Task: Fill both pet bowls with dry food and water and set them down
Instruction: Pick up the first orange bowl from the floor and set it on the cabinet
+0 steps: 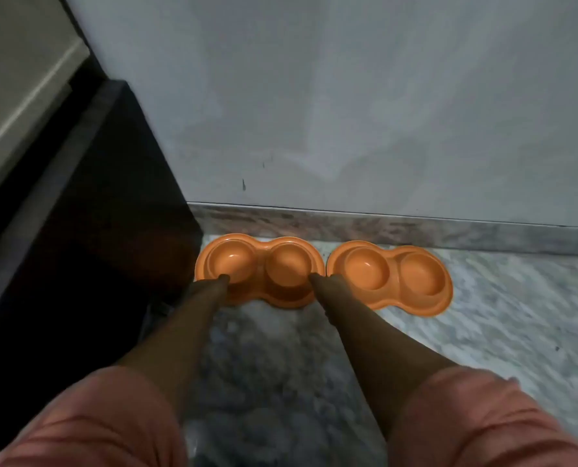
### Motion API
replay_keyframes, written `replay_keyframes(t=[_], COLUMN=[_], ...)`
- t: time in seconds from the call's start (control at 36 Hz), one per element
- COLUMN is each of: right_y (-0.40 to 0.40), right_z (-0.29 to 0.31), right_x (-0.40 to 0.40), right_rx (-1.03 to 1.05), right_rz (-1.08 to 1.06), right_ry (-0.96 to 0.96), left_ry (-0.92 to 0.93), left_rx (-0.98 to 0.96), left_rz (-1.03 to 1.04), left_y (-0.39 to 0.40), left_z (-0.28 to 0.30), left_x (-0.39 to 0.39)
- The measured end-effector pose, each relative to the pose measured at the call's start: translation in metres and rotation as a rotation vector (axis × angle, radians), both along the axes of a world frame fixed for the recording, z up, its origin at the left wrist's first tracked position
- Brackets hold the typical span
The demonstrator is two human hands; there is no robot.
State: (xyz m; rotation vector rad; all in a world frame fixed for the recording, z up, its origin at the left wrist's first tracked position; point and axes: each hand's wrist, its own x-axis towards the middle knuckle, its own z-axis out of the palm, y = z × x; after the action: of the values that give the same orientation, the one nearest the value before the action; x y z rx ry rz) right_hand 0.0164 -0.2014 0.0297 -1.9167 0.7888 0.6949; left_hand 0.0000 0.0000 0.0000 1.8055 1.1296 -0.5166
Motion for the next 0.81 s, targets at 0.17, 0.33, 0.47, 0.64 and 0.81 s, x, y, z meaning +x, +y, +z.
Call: replay_keyframes(t=[0.17,0.33,0.47,0.64,0.81], right_y=[0.009,0.017,0.017,0.012,-0.001], right_z=[-0.029,-0.050,-0.058,-0.031,0.061], right_x=[0.007,0.014,0.019,0.011,-0.014], right_rx=[0.038,-0.029,-0.087,-0.124,-0.177], right_rz=[-0.090,-0.104,-0.124,-0.083,-0.060], right_ry=[0.101,0.066,0.071,0.067,0.110], left_ry=[0.013,0.055,0.066,0.119,0.168], left_rx=[-0.094,0.003,0.047,0.021,0.023], left_rz=[0.140,0.196,0.235,0.279,0.316], left_y=[0.001,0.013,0.009,0.006,-0.013], left_z=[-0.024,-0.049,-0.044,-0.019,0.072], left_x=[0.011,0.013,0.016,0.004,-0.020])
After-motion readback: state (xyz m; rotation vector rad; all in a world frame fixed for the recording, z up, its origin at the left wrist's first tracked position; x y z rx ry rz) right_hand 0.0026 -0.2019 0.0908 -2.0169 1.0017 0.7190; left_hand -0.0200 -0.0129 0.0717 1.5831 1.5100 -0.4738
